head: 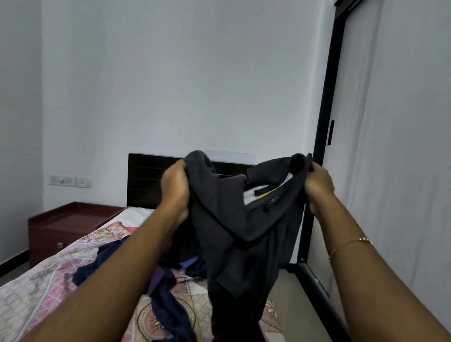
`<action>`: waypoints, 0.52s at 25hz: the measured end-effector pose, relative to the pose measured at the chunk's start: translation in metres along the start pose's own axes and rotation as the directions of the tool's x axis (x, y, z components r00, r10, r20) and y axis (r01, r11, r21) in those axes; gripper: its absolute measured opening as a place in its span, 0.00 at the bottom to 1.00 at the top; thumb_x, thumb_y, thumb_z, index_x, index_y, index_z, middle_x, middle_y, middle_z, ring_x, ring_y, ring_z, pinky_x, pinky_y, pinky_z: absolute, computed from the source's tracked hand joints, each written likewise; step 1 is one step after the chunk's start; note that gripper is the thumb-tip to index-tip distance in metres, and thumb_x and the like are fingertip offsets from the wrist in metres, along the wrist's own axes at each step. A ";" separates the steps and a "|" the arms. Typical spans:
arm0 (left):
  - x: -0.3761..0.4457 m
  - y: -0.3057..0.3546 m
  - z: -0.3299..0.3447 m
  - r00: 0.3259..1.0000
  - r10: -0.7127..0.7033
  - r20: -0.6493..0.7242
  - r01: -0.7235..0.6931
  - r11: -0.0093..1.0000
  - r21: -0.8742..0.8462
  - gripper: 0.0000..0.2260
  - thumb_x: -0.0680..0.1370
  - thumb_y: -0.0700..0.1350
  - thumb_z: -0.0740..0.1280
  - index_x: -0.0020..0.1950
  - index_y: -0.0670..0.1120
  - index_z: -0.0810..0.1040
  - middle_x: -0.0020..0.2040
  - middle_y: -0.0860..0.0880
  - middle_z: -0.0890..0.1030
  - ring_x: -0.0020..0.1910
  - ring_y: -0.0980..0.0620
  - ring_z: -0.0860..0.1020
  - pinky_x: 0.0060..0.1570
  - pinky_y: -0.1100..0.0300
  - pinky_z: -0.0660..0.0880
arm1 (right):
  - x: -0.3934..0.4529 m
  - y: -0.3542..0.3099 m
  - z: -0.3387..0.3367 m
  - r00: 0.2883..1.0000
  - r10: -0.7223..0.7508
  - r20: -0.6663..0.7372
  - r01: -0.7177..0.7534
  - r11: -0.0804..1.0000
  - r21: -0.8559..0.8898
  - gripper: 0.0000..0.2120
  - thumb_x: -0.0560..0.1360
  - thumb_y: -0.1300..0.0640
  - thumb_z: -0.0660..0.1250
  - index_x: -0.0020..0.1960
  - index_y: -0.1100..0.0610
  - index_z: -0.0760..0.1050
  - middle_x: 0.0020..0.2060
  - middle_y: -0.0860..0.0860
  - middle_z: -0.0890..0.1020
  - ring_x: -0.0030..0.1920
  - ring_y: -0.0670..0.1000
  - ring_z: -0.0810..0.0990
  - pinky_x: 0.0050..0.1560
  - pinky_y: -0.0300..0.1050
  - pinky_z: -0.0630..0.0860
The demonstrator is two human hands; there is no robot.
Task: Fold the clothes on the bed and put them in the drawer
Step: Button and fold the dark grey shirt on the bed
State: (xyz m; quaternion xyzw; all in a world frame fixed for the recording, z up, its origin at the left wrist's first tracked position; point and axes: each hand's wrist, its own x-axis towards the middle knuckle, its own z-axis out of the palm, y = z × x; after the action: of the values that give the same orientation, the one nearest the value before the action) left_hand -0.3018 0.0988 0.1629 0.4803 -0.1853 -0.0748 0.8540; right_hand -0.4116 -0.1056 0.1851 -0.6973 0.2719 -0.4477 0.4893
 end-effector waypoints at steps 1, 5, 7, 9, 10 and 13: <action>0.008 0.006 -0.016 1.000 0.016 -0.003 -0.016 0.998 0.068 0.07 0.72 0.43 0.63 0.46 0.42 0.77 0.44 0.41 0.78 0.44 0.46 0.76 0.43 0.55 0.73 | -0.001 0.009 -0.001 0.999 -0.012 -0.040 0.010 0.999 -0.048 0.06 0.71 0.54 0.60 0.38 0.52 0.75 0.45 0.56 0.80 0.47 0.57 0.78 0.44 0.46 0.75; 0.015 0.023 -0.072 0.964 0.070 0.257 -0.238 0.658 0.715 0.28 0.74 0.42 0.70 0.72 0.51 0.66 0.55 0.44 0.77 0.49 0.52 0.77 0.50 0.61 0.72 | -0.017 0.026 0.005 0.991 -0.004 -0.134 -0.011 0.994 -0.112 0.13 0.75 0.60 0.58 0.33 0.54 0.70 0.37 0.54 0.77 0.39 0.54 0.74 0.37 0.42 0.68; 0.011 0.023 -0.096 0.922 -0.201 0.330 -0.159 0.581 0.798 0.34 0.71 0.46 0.74 0.74 0.52 0.63 0.61 0.45 0.76 0.55 0.50 0.77 0.55 0.63 0.71 | -0.021 0.036 0.012 0.993 0.036 -0.116 -0.048 0.994 -0.095 0.12 0.74 0.61 0.59 0.32 0.54 0.71 0.35 0.54 0.77 0.38 0.56 0.76 0.37 0.45 0.74; -0.001 0.024 -0.114 0.826 -0.458 0.329 -0.029 0.548 0.836 0.28 0.62 0.55 0.78 0.61 0.51 0.79 0.59 0.46 0.80 0.54 0.50 0.80 0.55 0.62 0.74 | -0.021 0.045 0.020 0.991 0.115 -0.066 -0.114 0.993 0.016 0.10 0.72 0.63 0.59 0.34 0.55 0.73 0.37 0.55 0.78 0.40 0.57 0.78 0.41 0.51 0.78; -0.002 0.021 -0.121 0.802 -0.494 0.336 0.000 0.562 0.827 0.25 0.56 0.58 0.80 0.50 0.50 0.84 0.51 0.46 0.84 0.48 0.52 0.82 0.49 0.62 0.77 | -0.020 0.047 0.022 0.989 0.142 -0.050 -0.138 0.988 0.072 0.10 0.72 0.63 0.58 0.35 0.55 0.73 0.38 0.55 0.78 0.41 0.56 0.77 0.41 0.50 0.77; -0.009 0.016 -0.118 0.865 -0.305 0.398 -0.038 0.752 0.658 0.07 0.68 0.46 0.75 0.44 0.46 0.83 0.44 0.46 0.84 0.45 0.50 0.81 0.46 0.62 0.77 | -0.022 0.048 0.021 0.986 0.162 -0.042 -0.147 0.956 0.255 0.12 0.73 0.66 0.57 0.37 0.54 0.74 0.42 0.56 0.78 0.42 0.53 0.75 0.38 0.44 0.72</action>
State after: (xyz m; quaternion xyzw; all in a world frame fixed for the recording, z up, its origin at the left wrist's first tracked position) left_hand -0.2653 0.2037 0.1187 0.7226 -0.3699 -0.1867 0.5534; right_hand -0.4000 -0.0965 0.1307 -0.5920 0.2817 -0.4604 0.5985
